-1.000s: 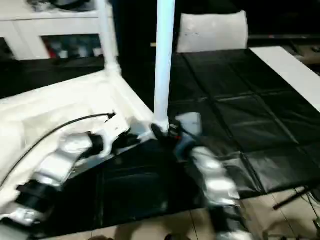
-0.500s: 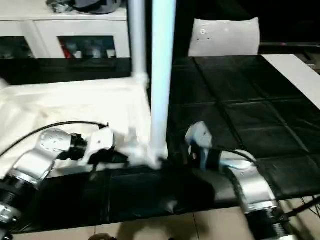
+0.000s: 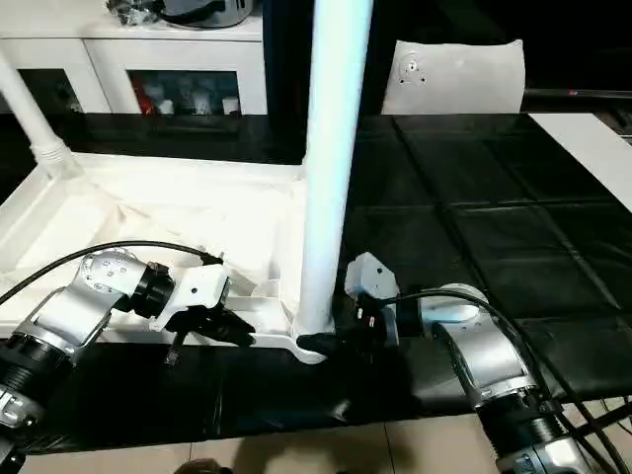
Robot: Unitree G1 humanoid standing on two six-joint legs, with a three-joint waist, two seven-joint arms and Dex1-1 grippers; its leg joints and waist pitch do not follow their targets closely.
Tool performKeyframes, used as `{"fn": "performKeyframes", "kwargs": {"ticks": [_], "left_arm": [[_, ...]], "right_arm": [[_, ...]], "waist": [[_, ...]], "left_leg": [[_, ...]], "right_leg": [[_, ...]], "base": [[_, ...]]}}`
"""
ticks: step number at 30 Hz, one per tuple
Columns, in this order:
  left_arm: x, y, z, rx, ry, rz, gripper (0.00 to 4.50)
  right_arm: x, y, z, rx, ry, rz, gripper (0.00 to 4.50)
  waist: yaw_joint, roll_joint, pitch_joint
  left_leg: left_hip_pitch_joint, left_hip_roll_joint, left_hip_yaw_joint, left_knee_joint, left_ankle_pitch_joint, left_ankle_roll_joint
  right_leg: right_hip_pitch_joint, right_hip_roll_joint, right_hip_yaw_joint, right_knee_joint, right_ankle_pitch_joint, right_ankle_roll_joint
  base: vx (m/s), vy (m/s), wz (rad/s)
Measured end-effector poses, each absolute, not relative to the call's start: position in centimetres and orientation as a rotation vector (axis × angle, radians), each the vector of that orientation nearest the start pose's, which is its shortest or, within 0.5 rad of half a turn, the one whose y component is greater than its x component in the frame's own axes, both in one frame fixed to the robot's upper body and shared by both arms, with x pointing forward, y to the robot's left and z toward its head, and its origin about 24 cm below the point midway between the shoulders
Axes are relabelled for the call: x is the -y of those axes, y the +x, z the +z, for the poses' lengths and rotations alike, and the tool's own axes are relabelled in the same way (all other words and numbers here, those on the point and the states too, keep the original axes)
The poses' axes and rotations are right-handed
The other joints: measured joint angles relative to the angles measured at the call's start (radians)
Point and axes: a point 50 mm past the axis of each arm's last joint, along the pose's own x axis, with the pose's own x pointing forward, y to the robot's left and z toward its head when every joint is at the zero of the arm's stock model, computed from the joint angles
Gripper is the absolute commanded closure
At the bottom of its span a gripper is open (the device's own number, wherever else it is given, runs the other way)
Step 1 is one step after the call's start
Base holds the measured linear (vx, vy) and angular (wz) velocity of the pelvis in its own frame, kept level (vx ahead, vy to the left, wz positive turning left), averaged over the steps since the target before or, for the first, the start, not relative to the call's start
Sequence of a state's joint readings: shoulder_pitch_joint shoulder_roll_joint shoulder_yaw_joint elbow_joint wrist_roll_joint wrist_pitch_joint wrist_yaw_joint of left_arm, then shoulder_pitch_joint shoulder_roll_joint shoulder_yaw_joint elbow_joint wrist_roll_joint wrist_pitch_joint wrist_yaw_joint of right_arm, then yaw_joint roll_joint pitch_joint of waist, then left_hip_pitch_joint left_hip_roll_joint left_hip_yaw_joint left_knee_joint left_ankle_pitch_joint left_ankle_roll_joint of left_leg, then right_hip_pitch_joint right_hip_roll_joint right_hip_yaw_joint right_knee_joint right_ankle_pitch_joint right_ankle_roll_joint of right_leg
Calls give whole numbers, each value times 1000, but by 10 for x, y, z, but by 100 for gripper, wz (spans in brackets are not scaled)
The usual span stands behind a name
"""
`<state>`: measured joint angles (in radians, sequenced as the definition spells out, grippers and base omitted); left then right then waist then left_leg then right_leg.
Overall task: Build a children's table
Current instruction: Rotate leg to tighten
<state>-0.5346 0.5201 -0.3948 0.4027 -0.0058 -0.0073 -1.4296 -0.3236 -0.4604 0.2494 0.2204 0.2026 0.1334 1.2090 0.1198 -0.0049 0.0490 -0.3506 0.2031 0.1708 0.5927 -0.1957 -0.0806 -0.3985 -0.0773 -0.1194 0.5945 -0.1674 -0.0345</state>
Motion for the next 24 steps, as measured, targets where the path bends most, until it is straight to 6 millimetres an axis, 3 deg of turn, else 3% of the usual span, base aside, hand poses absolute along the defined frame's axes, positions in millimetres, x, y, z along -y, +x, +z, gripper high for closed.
{"fn": "performKeyframes", "kwargs": {"ticks": [11, 18, 21, 24], "left_arm": [[-145, 289, 64, -445, 602, -1638, 450], [-144, 287, 64, -451, 572, -1636, 450], [-145, 285, 63, -460, 550, -1609, 450], [-146, 287, 58, -478, 507, -1486, 450]], "right_arm": [[140, 267, 48, -344, -200, 1416, 152], [137, 261, 46, -361, -127, 1391, 175], [133, 256, 43, -357, -90, 1347, 176], [125, 258, 36, -336, -13, 1181, 176]], "waist": [[3, -2, 0], [5, -2, 0], [4, -1, -1], [-10, 1, -1]], "left_leg": [[0, 0, 0, 0, 0, 0], [1, 0, 0, 0, 0, 0], [1, 1, 0, 0, 0, 0], [6, 0, 0, 0, 0, -1]], "right_leg": [[0, 0, 0, 0, -2, 4], [0, 0, 0, 1, -2, 4], [1, 0, 0, 1, -2, 4], [8, 0, 0, 1, -3, 4]], "base": [[0, 0, 0], [0, 0, 0], [0, 0, 0], [0, 0, 0]]}}
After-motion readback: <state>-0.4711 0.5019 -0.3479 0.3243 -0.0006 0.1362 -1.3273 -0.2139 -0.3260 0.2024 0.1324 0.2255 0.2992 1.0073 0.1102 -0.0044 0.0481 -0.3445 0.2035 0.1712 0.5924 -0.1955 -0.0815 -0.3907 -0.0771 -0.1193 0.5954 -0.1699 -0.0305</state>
